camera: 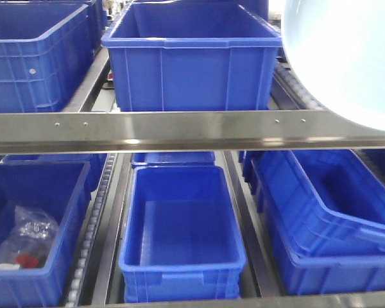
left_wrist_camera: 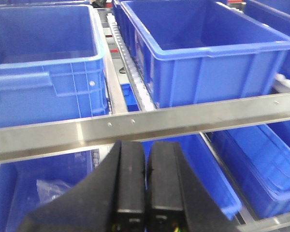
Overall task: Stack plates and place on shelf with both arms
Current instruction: 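Drive the base to the shelf of blue bins, then lower the plates into the blue bin and open the right gripper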
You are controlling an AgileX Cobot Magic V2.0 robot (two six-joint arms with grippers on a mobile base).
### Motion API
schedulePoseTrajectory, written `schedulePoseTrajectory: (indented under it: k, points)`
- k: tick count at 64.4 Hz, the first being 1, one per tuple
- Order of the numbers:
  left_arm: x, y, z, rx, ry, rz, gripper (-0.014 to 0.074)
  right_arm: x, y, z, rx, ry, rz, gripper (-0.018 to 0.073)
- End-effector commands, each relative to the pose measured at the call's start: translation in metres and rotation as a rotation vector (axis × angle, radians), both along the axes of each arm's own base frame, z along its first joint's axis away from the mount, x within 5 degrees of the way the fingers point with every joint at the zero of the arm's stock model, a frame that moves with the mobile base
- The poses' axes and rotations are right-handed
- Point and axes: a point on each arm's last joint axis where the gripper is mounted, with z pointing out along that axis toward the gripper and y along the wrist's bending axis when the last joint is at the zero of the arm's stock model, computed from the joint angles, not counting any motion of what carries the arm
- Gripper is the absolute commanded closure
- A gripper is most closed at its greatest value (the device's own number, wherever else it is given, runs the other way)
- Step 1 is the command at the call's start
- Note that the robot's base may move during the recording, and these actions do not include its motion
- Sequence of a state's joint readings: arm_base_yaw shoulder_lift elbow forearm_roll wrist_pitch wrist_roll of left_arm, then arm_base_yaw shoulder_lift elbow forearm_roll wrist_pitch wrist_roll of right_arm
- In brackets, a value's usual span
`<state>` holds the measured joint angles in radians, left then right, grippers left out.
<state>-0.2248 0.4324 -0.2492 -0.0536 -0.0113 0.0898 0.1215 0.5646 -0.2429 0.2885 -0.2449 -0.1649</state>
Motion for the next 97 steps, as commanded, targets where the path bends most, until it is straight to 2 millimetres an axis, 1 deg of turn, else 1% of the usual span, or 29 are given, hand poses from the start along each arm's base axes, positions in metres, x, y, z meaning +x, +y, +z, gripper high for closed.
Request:
schedulePoseTrajectory:
  k: [1, 97]
  points:
    - [0.0009, 0.0004, 0.0175, -0.035, -0.107, 0.007, 0.0514, 0.0000, -0.0027, 0.0196, -0.003, -0.128, -0.029, 0.0503]
    - [0.0009, 0.0004, 0.0175, -0.035, -0.107, 0.007, 0.0514, 0.0000, -0.0027, 0.0196, -0.003, -0.128, -0.029, 0.0503]
